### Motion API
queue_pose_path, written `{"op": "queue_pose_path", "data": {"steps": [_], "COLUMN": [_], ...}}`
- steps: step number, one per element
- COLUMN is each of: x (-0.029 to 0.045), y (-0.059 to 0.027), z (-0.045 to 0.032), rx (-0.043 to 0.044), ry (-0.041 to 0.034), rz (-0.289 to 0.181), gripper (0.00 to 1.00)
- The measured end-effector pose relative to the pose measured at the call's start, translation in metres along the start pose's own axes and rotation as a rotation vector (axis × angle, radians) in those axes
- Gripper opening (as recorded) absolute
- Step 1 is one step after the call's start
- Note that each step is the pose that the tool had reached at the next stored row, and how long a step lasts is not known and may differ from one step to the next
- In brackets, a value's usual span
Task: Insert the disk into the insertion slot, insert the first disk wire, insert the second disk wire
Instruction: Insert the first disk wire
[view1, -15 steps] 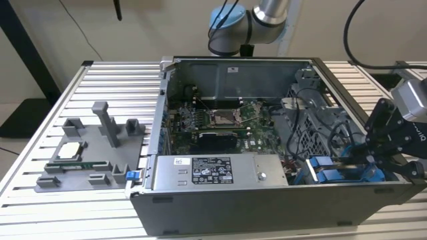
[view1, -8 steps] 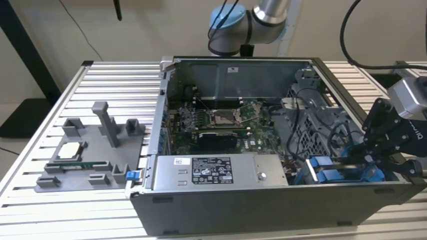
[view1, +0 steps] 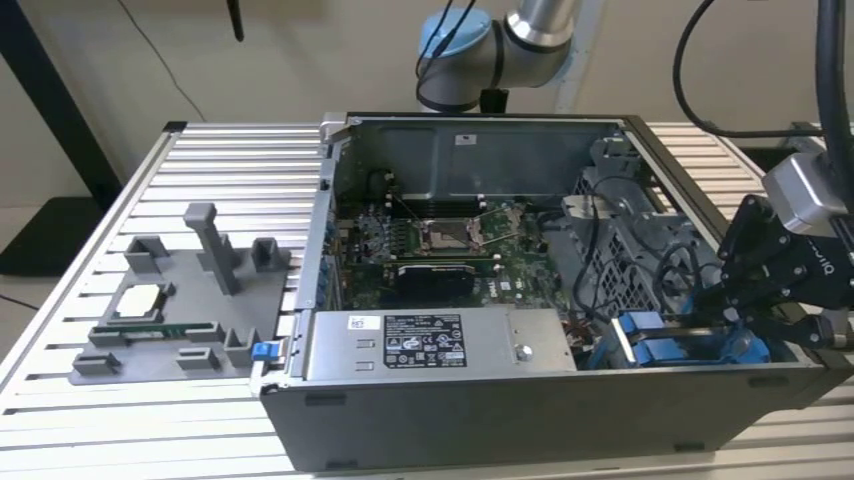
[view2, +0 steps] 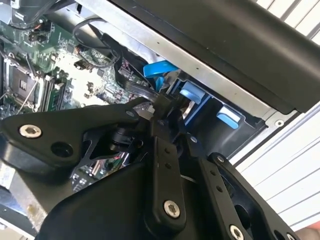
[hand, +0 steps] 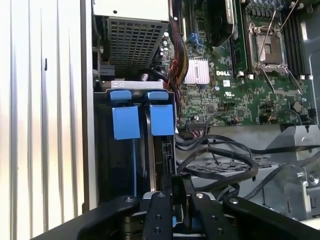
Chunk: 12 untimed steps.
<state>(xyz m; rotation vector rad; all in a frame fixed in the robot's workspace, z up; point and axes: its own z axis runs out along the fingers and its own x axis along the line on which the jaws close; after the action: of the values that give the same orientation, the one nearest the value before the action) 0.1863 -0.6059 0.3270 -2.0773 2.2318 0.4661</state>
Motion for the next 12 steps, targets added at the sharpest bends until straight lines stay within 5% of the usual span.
{"op": "queue_pose_path", "data": {"steps": [5,6,12], "x": [0.0001,0.0,-0.0043], "y": [0.0001,0.0003,0.0033], "z": [0.0001,-0.0002,-0.0167], "rx": [-0.0003,-0.001,-0.0071], "ry": [0.0005,-0.0003,0.0009], "rz": [0.0,0.001,0.002], "gripper": [0.0,1.0,1.0]}}
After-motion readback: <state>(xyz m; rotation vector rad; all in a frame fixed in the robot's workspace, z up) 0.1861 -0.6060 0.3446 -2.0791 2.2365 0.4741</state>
